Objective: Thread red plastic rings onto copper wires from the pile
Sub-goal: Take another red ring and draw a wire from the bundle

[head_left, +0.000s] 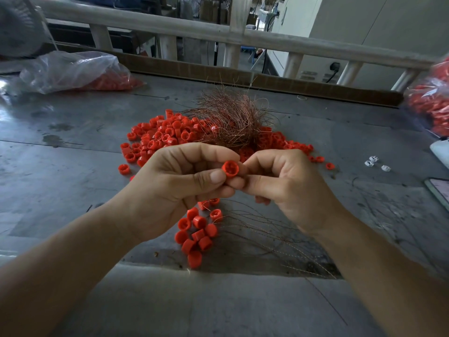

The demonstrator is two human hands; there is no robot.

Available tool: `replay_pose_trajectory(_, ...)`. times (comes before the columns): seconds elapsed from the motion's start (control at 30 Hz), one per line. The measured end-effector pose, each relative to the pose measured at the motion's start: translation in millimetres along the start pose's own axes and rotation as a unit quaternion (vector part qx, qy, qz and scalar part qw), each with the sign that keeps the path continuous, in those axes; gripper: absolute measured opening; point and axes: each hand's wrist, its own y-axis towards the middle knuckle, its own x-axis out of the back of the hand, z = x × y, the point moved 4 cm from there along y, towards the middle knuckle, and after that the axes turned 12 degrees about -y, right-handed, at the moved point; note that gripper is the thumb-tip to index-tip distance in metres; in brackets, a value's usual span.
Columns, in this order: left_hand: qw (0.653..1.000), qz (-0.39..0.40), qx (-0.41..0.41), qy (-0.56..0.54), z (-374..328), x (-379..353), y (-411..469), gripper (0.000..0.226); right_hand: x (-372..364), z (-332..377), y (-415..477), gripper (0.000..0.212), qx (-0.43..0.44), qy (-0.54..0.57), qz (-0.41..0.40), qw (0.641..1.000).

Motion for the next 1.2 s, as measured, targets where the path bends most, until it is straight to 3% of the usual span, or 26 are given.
replay_pose_trajectory(0.13, 1.000, -0.007, 0.005, 0.004, 1.0, 0.8, 0.3, 0.023, 2.5, -1.2, 2.8, 0.006, 0.009, -0.023, 0.023, 0.999)
replay_pose_trajectory(0.2, 1.000, -0.014, 0.003, 0.007, 1.3, 0.5, 0.5, 0.023, 14.0, -9.5, 7.0, 0.006, -0.006, -0.092, -0.009, 0.996)
replay_pose_trajectory(0.33, 1.000, -0.031, -0.002, 0.003, 0.3, 0.9, 0.2, 0.023, 49.0, -43.5, 18.3, 0.003, -0.070, -0.342, -0.142, 0.926)
replay_pose_trajectory(0.5, 0.999, -0.043, -0.003, 0.002, -0.9, 1.6, -0.2, 0.024, 73.8, -85.8, 27.7, 0.039, -0.159, -0.427, -0.168, 0.874)
replay_pose_trajectory(0.6, 0.999, -0.041, -0.001, 0.003, -1.5, 1.2, -0.5, 0.023, 71.7, -100.3, 28.7, 0.052, -0.201, -0.446, -0.109, 0.865)
replay_pose_trajectory(0.7, 0.999, -0.042, 0.000, 0.003, -1.8, 1.2, -0.5, 0.024, 68.0, -103.3, 27.6, 0.052, -0.209, -0.454, -0.077, 0.863)
replay_pose_trajectory(0.83, 0.999, -0.043, 0.001, 0.003, -1.4, 1.1, -0.5, 0.024, 66.3, -91.3, 26.6, 0.035, -0.181, -0.423, -0.108, 0.881)
replay_pose_trajectory(1.2, 0.999, -0.039, 0.004, 0.009, -0.2, 1.5, 0.7, 0.024, 74.6, -77.1, 23.4, 0.013, -0.138, -0.405, -0.181, 0.885)
